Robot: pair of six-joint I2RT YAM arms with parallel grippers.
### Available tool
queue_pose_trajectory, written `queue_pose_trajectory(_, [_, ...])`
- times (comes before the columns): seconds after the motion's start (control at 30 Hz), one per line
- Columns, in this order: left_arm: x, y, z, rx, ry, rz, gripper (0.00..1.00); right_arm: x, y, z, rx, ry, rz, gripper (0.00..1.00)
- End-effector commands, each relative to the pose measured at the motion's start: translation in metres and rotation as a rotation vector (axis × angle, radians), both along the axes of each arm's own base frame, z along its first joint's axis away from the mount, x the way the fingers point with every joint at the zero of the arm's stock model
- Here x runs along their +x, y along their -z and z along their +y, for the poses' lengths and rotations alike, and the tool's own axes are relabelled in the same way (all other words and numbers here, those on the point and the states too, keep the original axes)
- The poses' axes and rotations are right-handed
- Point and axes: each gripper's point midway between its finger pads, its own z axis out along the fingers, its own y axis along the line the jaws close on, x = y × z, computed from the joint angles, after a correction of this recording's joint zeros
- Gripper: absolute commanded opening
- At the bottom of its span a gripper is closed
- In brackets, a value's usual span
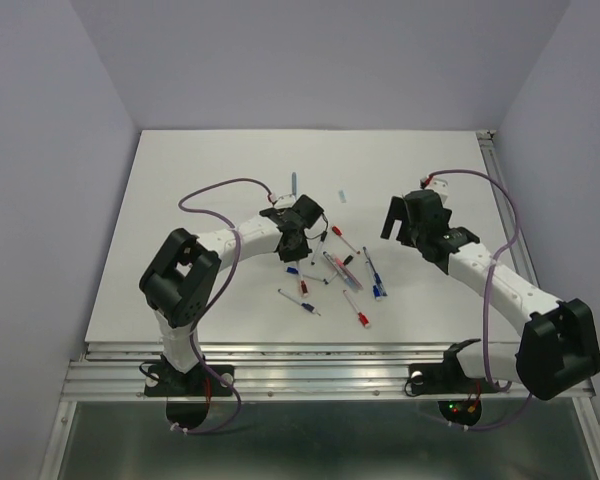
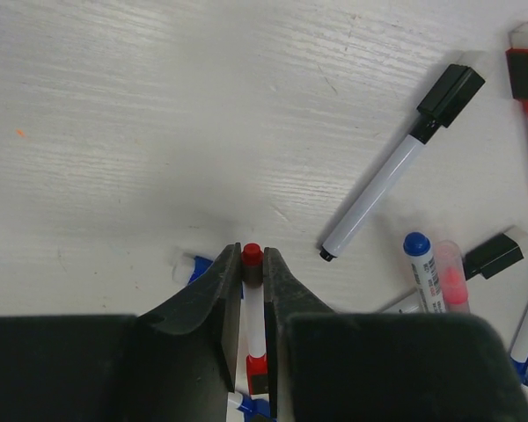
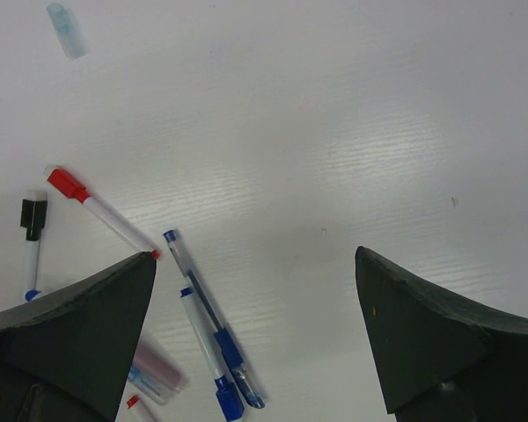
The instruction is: Open the pen caps
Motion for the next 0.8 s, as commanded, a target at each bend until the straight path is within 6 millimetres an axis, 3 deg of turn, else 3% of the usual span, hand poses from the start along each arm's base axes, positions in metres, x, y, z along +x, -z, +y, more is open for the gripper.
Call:
queue_pose_trajectory(0.0, [0.009,-0.033,-0.016,-0.064,0.021,-0.052,0.0,0.003,-0.032,0.027,0.087,-0.149,-0.076,1.0])
queue_pose_trajectory(0.1, [0.013,-0.06,-0.024,-0.134,0.047,-0.11,0.0,-0.01,-0.047,0.07,0.205,-0.414,-0.113,1.0])
queue_pose_trajectory(0.13, [0.014,-0.075,-0.027,-0.171,0.052,-0.145,0.0,-0.026,-0.048,0.093,0.283,-0.561,-0.1,1.0])
queue_pose_trajectory(0.23, [0.017,-0.103,-0.031,-0.234,0.057,-0.211,0.0,-0.049,-0.064,0.128,0.426,-0.768,-0.133,1.0])
queue_pose_trajectory(0.27, [0.017,-0.109,-0.031,-0.247,0.054,-0.225,0.0,-0.067,-0.068,0.143,0.506,-0.884,-0.107,1.0])
queue_pose_trajectory(0.37, [0.018,-0.131,-0.032,-0.298,0.054,-0.273,0.0,-0.086,-0.072,0.164,0.593,-1.011,-0.072,1.0])
queue_pose_trajectory(0.5, [0.017,-0.159,-0.036,-0.381,0.047,-0.33,0.0,-0.089,-0.073,0.189,0.559,-1.062,-0.08,1.0])
queue_pose_trajectory(0.63, [0.015,-0.171,-0.035,-0.422,0.035,-0.36,0.0,-0.088,-0.077,0.215,0.582,-1.112,-0.086,0.98])
queue_pose_trajectory(0.77, [0.013,-0.175,-0.035,-0.448,0.025,-0.363,0.0,-0.086,-0.082,0.229,0.6,-1.136,-0.091,0.95])
